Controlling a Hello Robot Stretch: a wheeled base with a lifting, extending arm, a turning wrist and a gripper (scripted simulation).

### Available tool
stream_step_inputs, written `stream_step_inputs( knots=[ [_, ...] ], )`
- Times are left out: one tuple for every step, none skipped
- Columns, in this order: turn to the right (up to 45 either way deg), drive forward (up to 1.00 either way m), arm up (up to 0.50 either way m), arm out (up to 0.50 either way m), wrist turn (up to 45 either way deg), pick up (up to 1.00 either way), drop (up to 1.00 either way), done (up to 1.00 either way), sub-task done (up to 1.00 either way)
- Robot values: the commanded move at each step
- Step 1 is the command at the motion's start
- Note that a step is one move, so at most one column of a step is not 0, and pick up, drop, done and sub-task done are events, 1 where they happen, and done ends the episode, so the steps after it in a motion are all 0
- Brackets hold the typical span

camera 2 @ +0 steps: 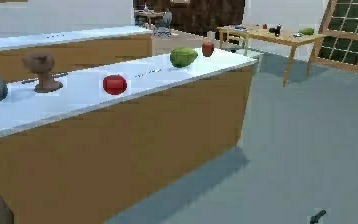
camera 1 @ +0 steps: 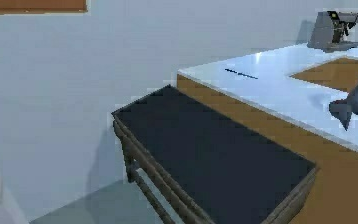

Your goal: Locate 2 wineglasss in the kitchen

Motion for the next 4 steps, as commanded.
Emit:
stream_step_inputs(
  knots=[
    [45.0,0.00,0.00,0.00,0.0,0.00,0.00,0.00,0.00],
    [45.0,0.00,0.00,0.00,0.0,0.00,0.00,0.00,0.00],
    [45.0,0.00,0.00,0.00,0.0,0.00,0.00,0.00,0.00],
    [9.0,0.00,0.00,0.00,0.0,0.00,0.00,0.00,0.00]
  ],
)
